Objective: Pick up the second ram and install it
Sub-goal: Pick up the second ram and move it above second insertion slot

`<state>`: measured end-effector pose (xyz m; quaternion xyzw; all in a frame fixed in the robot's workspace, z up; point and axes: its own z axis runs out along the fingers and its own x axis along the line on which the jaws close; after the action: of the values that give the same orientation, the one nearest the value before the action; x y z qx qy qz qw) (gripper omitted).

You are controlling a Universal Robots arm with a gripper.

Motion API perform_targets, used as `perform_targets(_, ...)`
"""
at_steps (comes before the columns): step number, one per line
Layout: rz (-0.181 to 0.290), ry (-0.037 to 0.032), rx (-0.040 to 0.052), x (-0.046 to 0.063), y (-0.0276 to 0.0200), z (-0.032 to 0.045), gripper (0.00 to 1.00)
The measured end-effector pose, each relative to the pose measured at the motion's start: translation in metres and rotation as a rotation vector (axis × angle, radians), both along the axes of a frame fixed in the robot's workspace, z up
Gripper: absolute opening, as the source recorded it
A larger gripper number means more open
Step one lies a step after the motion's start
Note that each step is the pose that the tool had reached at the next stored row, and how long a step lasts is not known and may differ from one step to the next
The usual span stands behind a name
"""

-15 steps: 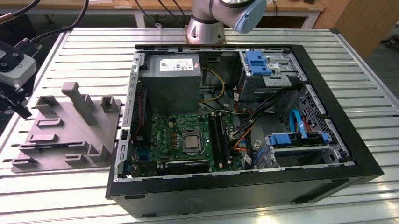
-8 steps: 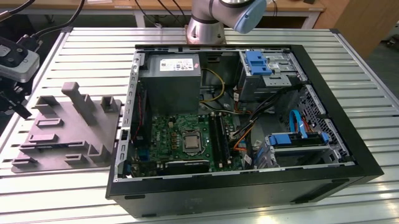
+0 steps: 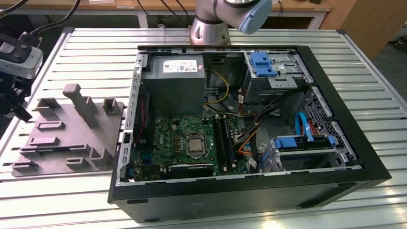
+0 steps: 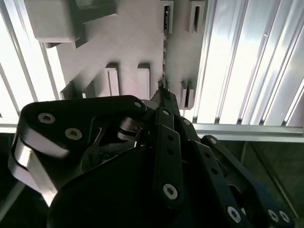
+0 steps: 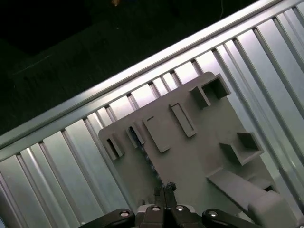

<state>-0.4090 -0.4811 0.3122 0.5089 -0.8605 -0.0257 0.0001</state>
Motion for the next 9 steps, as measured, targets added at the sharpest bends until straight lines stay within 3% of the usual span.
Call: perform_targets(9, 0.165, 0.0001, 0.0, 0.0, 0.0, -0.0023, 0.1)
